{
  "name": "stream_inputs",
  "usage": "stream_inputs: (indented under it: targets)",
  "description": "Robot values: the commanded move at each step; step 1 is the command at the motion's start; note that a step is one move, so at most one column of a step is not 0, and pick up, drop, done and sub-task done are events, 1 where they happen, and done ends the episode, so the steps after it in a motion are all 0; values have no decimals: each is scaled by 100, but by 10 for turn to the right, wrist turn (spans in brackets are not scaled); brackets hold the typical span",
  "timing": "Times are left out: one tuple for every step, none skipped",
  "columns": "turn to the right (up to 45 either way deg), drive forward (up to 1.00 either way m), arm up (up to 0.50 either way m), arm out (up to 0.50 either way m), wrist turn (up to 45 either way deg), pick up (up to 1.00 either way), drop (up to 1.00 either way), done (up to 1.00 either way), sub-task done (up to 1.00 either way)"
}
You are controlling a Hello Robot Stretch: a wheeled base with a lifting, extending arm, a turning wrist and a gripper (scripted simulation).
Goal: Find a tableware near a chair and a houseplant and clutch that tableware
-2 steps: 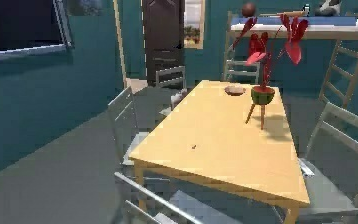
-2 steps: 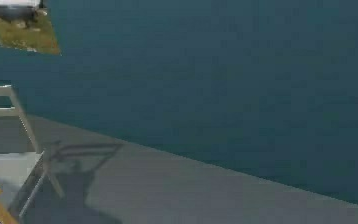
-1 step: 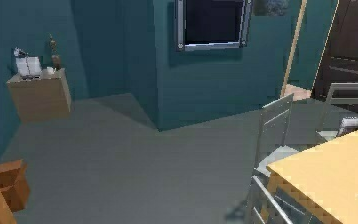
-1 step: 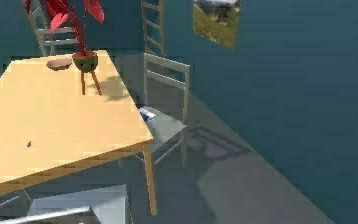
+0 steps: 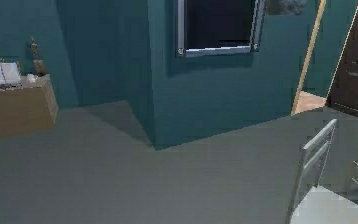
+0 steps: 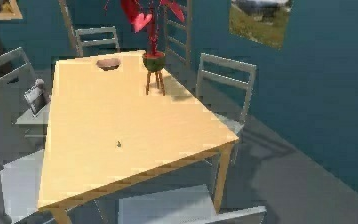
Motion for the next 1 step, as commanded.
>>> stream_inputs:
  targets:
    - [180,0,0,0,0,0,0,0,0]
